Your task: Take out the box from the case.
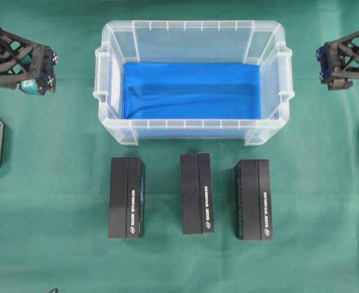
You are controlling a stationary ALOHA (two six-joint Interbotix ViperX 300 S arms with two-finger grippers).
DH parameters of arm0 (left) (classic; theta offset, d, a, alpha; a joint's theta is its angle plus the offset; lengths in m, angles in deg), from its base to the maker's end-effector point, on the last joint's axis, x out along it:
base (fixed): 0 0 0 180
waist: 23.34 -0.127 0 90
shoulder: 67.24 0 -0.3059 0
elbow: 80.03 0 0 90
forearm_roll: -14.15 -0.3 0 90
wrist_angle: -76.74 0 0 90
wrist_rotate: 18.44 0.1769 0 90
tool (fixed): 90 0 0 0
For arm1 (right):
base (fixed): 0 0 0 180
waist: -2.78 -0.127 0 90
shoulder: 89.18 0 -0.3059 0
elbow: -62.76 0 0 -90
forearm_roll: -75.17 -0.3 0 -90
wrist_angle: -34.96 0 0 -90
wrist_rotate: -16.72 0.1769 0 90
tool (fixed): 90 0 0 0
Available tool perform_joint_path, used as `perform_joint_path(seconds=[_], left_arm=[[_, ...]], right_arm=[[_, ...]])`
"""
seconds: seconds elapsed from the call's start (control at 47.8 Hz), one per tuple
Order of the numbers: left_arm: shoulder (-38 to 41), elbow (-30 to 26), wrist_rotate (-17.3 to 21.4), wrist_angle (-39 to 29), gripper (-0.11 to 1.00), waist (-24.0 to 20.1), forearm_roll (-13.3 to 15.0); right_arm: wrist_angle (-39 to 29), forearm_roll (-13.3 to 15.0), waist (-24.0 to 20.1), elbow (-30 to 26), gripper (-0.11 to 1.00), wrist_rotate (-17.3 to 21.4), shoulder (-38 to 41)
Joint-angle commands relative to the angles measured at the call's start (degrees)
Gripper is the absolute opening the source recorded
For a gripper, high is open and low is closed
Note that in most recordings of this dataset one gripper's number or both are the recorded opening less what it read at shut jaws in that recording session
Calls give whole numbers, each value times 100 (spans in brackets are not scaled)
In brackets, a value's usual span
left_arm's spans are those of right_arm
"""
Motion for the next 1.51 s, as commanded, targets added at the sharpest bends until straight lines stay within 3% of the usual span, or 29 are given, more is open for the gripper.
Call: perform_joint_path(seconds=[0.0,1.486], left_arm=[[-44,-62,0,18,93,9,-18],[-26,-79,9,18,93,9,-26]], right_arm=[[35,-18,149,-70,90,-105,-53],[53,-18,255,-53,90,-167,-53]])
